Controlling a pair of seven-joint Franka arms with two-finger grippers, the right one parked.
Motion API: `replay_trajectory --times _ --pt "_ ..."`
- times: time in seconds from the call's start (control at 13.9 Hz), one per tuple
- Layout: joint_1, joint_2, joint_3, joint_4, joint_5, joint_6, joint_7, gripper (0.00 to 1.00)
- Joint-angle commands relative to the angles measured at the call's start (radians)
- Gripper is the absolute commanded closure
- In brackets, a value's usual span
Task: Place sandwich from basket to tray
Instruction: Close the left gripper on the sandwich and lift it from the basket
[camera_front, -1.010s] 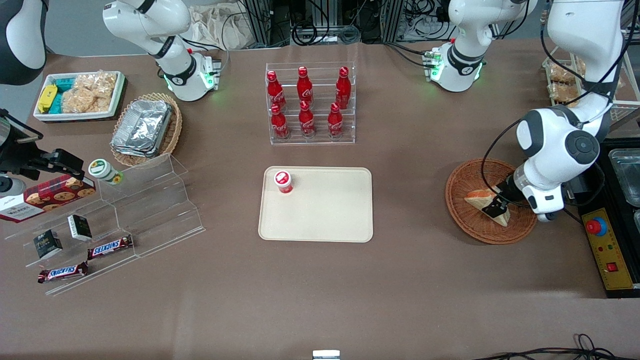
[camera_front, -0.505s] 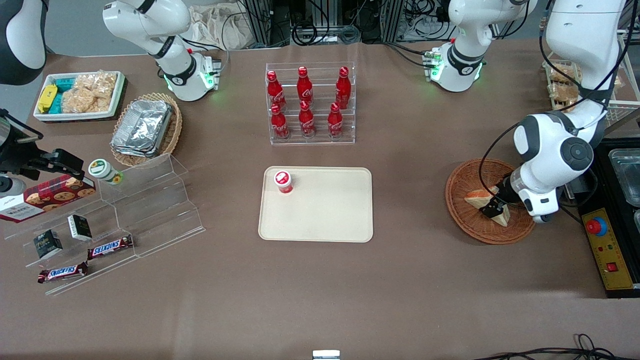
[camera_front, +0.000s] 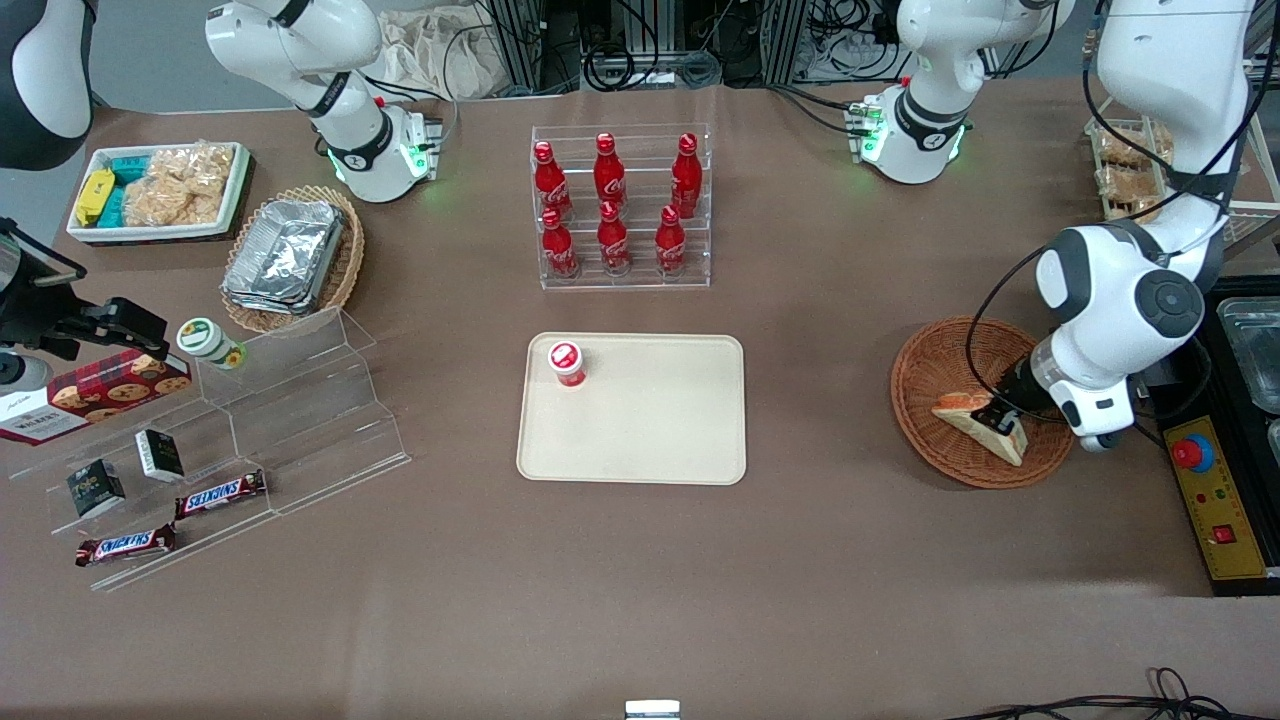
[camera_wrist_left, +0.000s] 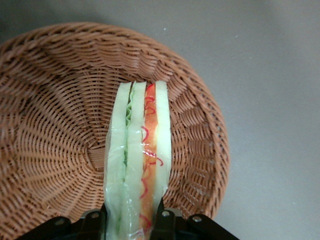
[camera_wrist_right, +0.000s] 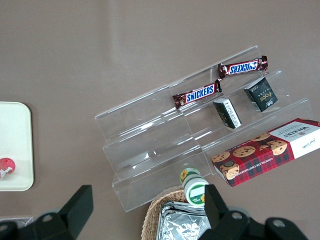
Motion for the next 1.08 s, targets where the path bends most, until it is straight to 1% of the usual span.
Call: replay_trajectory --times 0.0,0.22,0.36,0.58,0.65,0.72,0.79,0.94,1.01 --pt "0.000 -0.022 -0.005 0.122 0.001 -0.181 0.028 1.00" --pt "-0.003 -0.020 -0.009 0.296 -0.003 -0.418 0.144 1.00" --pt "-0.011 -0.017 -0.021 0.405 -0.010 -0.523 0.207 1.00" --pt "-0.011 -0.002 -0.125 0.542 -0.010 -0.686 0.321 1.00" --pt "-0.011 -0.002 -0.165 0.555 -0.002 -0.712 0.362 1.00" --pt "-0.014 0.000 -0.226 0.559 0.007 -0.711 0.387 1.00" --pt "-0.015 0.000 -0.278 0.568 0.013 -0.706 0.372 1.00" --pt "-0.025 0.021 -0.327 0.581 0.009 -0.698 0.355 1.00" --pt "-0.047 0.042 -0.343 0.594 0.007 -0.685 0.350 1.00"
